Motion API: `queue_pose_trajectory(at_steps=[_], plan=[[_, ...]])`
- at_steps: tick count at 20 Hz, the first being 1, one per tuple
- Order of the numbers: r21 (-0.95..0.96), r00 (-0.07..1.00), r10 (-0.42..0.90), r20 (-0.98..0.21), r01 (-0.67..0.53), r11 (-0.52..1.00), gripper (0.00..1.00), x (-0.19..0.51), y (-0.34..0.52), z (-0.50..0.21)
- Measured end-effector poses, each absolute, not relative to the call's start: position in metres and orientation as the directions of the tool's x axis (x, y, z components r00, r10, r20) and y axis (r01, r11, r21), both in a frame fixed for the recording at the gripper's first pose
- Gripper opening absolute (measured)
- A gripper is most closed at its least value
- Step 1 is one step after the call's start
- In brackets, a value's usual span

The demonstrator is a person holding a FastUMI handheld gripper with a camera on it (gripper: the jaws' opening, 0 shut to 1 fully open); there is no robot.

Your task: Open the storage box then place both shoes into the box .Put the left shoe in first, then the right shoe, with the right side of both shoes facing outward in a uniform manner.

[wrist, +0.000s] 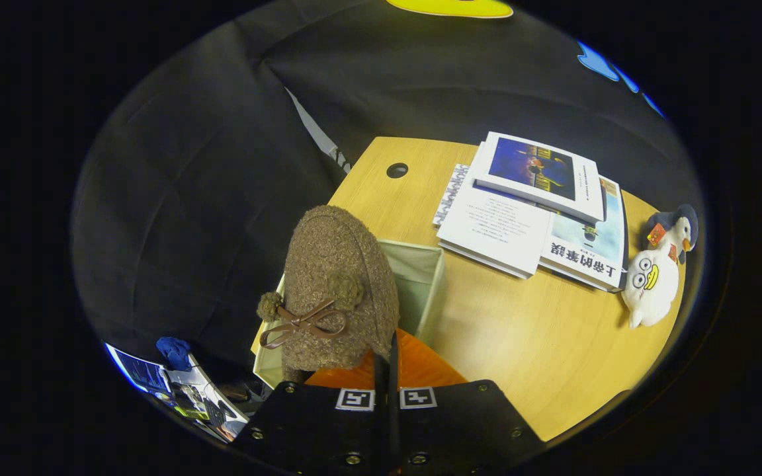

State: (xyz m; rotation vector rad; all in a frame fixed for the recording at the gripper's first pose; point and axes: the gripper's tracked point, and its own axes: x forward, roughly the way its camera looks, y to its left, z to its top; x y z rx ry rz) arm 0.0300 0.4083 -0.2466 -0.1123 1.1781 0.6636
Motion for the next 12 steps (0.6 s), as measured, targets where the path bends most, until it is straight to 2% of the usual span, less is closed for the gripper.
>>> queue_pose_trajectory(at_steps=[12], plan=[[0.184, 0.210, 0.346, -0.914, -0.544, 0.819, 0.00, 0.013, 0.443, -0.282]])
